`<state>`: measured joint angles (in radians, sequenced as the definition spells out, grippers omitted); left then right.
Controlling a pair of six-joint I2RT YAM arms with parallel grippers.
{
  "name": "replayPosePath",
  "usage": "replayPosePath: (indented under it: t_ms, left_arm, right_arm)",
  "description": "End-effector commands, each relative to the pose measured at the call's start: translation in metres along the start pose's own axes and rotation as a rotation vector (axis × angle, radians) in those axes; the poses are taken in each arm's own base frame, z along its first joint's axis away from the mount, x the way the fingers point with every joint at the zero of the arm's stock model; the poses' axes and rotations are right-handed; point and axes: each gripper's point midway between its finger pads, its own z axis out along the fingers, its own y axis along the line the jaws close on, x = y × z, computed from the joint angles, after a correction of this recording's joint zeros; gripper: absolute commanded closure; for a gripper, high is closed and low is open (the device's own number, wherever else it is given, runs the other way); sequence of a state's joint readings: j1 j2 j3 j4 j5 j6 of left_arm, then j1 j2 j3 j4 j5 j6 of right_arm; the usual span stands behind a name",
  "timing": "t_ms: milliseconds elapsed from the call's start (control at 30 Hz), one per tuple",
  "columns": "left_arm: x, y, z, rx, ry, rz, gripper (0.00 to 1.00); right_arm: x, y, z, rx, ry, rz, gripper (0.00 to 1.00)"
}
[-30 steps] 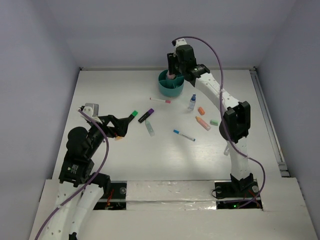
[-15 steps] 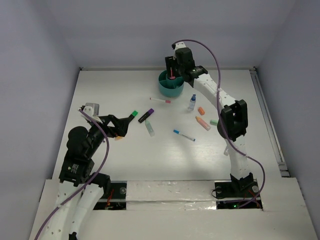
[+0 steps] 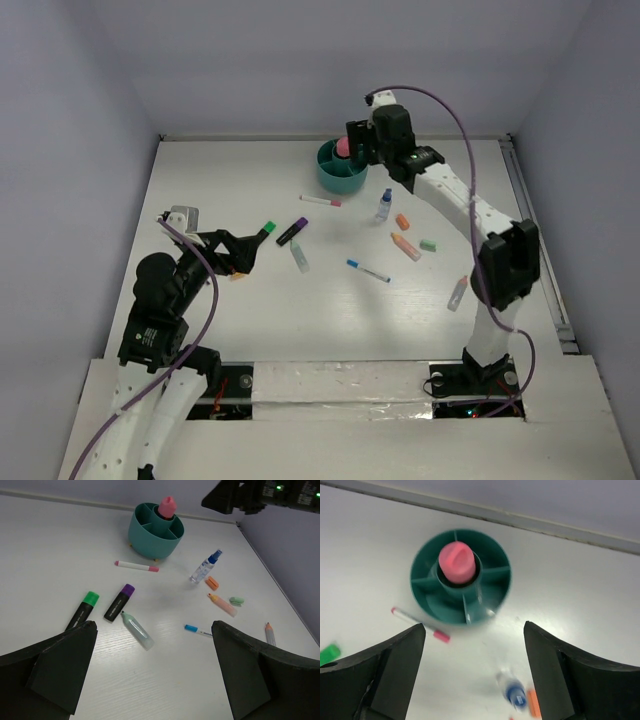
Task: Sort the stationery into containers
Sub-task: Place the stationery in the storage box, then pick up the stationery from the center of the board.
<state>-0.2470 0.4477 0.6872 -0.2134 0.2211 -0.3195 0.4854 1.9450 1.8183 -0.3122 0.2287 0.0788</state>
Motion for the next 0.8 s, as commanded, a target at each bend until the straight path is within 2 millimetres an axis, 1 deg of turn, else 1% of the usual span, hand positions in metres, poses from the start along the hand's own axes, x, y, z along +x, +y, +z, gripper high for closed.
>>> replayPosePath:
  t_ms: [0,33,67,100,133,167,200,233,267,333,400,433,467,533,567,600,733,767]
  left_arm:
    - [-0.01,-0.005,0.002,0.028,-0.041,0.018,0.01]
    - [-0.011,-0.006,0.002,0.03,-0.042,0.019,0.01]
    - [-0.01,-0.005,0.002,0.027,-0.04,0.018,0.01]
    - [-0.01,-0.005,0.002,0.027,-0.04,0.018,0.01]
    - [-0.01,-0.005,0.002,0.029,-0.039,0.018,0.01]
    - [-0.011,-0.005,0.002,0.027,-0.043,0.019,0.01]
    - [-0.01,-0.005,0.002,0.026,-0.041,0.018,0.01]
    - [-0.011,-0.005,0.002,0.029,-0.044,0.017,0.01]
    - [-0.011,-0.006,0.002,0.03,-0.043,0.017,0.01]
    - [-0.01,-0.006,0.002,0.031,-0.04,0.017,0.01]
    - [-0.01,-0.005,0.002,0.029,-0.04,0.017,0.01]
    - [-0.01,-0.005,0.002,0.029,-0.04,0.017,0.01]
    - [-0.01,-0.005,0.002,0.028,-0.041,0.017,0.01]
    - [-0.01,-0.005,0.002,0.028,-0.041,0.017,0.01]
    - [-0.01,-0.005,0.002,0.026,-0.041,0.017,0.01]
    - [-0.01,-0.005,0.002,0.026,-0.041,0.017,0.01]
    - [-0.01,-0.005,0.003,0.025,-0.039,0.015,0.01]
    - [-0.01,-0.005,0.003,0.025,-0.039,0.015,0.01]
  right_arm:
    - [-0.023,-0.023,-0.041,0.074,-0.107,0.041,0.14]
    - [-0.013,-0.026,-0.043,0.091,-0.09,0.047,0.13]
    - [0.014,-0.031,-0.042,0.113,-0.038,0.037,0.12]
    - [0.018,-0.037,-0.047,0.136,-0.035,0.039,0.12]
    - [0.026,-0.039,-0.048,0.143,-0.02,0.042,0.12]
    - [0.034,-0.045,-0.048,0.153,-0.004,0.056,0.12]
    - [0.048,-0.046,-0.048,0.16,0.024,0.055,0.12]
    - [0.053,-0.052,-0.046,0.176,0.033,0.065,0.12]
    - [0.059,-0.053,-0.046,0.178,0.048,0.064,0.13]
    - [0.067,-0.061,-0.042,0.195,0.072,0.074,0.13]
    - [0.075,-0.061,-0.037,0.182,0.091,0.086,0.16]
    - [0.076,-0.065,-0.034,0.175,0.097,0.099,0.17]
    - [0.082,-0.062,-0.03,0.162,0.111,0.107,0.21]
    - [0.088,-0.061,-0.025,0.144,0.129,0.116,0.24]
    - [0.094,-0.059,-0.021,0.137,0.146,0.115,0.26]
    - [0.098,-0.061,-0.019,0.134,0.156,0.119,0.26]
    - [0.111,-0.056,-0.013,0.107,0.185,0.122,0.27]
    - [0.112,-0.056,-0.013,0.107,0.186,0.123,0.32]
